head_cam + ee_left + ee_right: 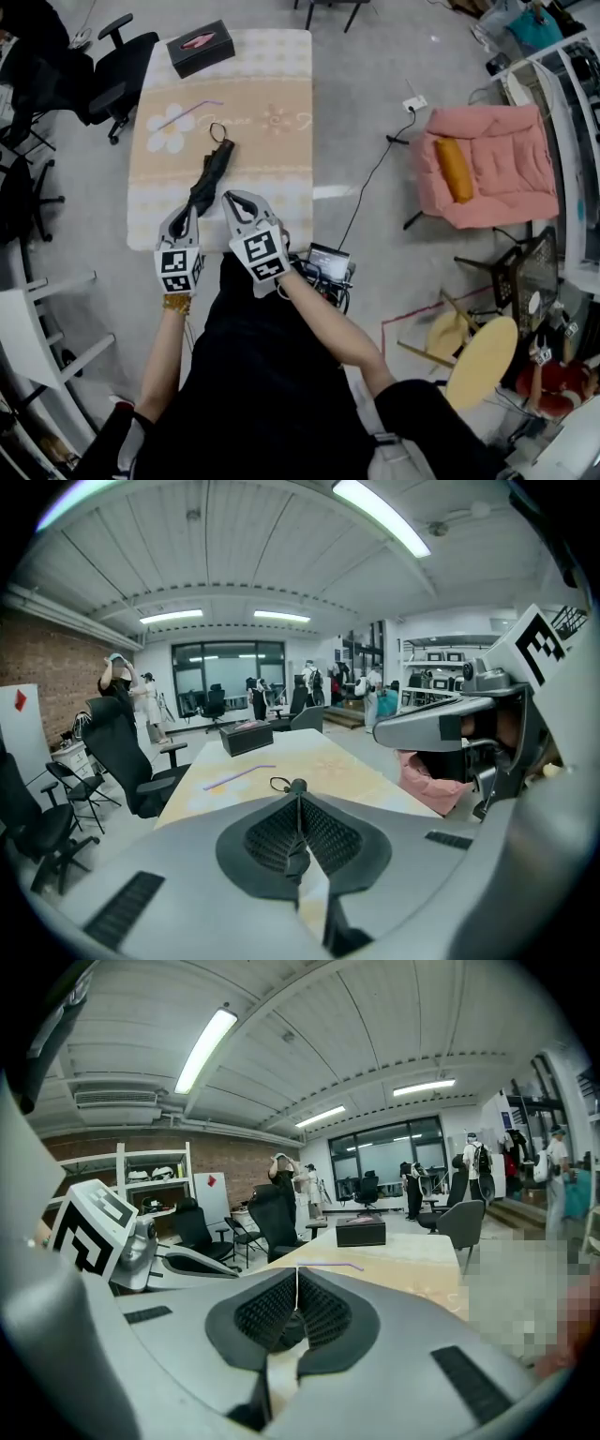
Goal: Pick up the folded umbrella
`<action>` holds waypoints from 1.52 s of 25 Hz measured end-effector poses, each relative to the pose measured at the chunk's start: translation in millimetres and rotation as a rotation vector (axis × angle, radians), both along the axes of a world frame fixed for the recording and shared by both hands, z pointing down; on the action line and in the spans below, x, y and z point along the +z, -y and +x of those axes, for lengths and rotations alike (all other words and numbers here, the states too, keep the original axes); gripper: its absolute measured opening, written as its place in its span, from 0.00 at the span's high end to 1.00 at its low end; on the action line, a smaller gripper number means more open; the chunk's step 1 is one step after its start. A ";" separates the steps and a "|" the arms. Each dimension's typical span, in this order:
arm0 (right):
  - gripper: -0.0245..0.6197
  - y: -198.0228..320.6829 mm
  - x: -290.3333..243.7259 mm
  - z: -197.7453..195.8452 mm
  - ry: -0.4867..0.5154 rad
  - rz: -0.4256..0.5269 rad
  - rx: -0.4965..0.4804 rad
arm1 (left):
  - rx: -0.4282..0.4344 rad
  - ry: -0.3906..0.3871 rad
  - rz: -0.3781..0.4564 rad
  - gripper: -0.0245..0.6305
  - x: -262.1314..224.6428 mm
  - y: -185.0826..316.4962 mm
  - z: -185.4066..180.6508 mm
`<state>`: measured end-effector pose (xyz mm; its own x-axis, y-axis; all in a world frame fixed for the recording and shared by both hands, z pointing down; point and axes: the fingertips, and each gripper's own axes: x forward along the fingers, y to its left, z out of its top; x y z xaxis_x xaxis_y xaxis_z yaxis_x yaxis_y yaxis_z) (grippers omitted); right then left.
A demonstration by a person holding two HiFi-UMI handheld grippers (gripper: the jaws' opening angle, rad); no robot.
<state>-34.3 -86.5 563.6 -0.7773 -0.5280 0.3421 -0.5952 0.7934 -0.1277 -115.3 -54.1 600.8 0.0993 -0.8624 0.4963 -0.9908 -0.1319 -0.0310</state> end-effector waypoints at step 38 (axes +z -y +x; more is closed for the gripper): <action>0.94 23.6 -8.8 26.4 -0.095 0.033 0.240 | 0.277 -0.077 -0.278 0.69 92.1 25.7 -16.0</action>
